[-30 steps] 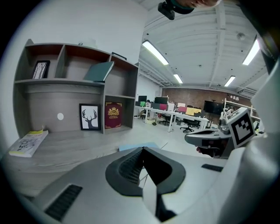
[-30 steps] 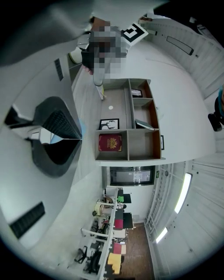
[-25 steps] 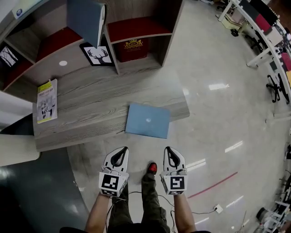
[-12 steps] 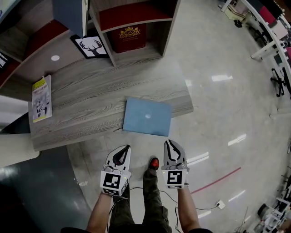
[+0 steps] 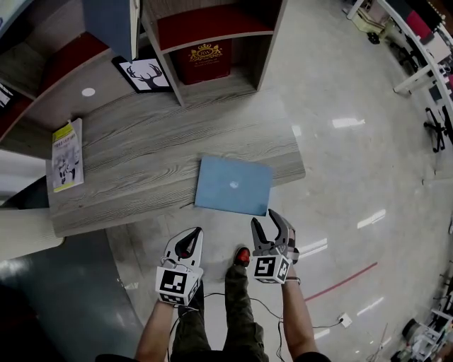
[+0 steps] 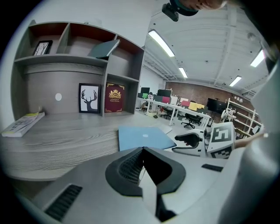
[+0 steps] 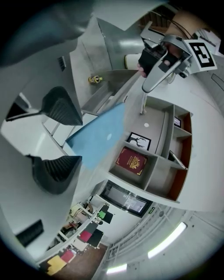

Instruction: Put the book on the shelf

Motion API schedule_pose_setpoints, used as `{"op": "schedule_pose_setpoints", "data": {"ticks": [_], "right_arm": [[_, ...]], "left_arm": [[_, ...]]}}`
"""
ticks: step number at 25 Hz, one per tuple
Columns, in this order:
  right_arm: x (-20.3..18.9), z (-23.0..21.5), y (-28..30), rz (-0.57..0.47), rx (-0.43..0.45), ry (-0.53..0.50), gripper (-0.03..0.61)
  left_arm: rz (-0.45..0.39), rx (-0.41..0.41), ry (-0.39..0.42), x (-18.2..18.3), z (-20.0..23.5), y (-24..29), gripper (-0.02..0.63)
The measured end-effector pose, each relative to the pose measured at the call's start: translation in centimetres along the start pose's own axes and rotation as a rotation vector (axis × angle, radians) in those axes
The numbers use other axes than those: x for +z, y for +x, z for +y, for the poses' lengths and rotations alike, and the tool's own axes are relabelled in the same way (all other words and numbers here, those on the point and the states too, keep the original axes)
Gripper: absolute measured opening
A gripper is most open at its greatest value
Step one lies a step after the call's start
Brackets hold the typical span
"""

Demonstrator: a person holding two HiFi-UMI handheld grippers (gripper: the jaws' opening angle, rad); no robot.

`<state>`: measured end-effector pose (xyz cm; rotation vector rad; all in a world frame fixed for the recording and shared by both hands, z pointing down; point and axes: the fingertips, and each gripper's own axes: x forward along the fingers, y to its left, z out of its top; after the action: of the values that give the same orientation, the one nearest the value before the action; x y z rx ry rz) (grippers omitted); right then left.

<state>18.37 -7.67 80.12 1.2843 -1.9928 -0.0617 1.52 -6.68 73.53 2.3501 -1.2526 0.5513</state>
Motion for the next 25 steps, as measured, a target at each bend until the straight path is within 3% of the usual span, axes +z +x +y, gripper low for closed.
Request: {"op": "schedule_pose_setpoints", "data": {"ticks": [13, 25], "right_arm": [[-0.2, 0.2, 2.8, -0.001, -0.030, -0.125, 0.252], [0.8, -0.5, 3.7, -0.008, -0.058, -0.164, 0.262]], "left_arm": [[0.013, 0.044, -0.060, -0.9, 3.0, 0.1, 0.006], [0.038, 0.044, -0.072, -2.0, 3.0, 0.8, 0.006]]}}
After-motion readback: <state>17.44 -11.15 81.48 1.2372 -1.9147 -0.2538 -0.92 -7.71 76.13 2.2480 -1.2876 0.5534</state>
